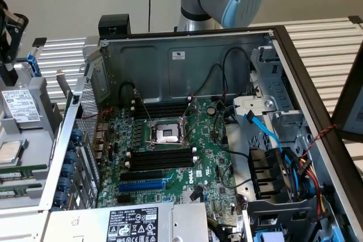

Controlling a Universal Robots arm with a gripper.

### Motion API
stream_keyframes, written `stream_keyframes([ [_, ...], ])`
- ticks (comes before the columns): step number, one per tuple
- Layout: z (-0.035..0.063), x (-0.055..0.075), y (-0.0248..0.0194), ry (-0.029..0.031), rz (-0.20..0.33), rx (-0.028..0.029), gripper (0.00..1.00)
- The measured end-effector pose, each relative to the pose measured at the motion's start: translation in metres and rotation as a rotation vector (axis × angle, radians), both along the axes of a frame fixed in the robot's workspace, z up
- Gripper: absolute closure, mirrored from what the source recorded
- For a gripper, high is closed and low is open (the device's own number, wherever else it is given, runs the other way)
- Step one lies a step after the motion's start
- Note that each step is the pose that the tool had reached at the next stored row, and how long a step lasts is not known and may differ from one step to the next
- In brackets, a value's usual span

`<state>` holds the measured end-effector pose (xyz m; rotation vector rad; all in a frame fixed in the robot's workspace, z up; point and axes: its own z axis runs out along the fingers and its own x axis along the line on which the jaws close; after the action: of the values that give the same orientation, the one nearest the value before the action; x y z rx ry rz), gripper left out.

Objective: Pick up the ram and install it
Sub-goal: 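Reach for the ram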

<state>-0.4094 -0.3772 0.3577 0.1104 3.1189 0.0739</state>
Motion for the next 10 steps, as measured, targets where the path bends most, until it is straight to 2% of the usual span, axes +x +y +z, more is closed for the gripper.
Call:
stream_keyframes([
  [3, -0.0033, -0.014, 0.0008, 0.0005, 0.000, -0.0005, 0.89],
  [6, -0.0052, -0.027, 0.0008, 0.0043, 0.000, -0.0006, 0.89],
  [10, -0.0061, -0.037, 0.0008, 0.0066, 0.000, -0.0006, 0.89],
])
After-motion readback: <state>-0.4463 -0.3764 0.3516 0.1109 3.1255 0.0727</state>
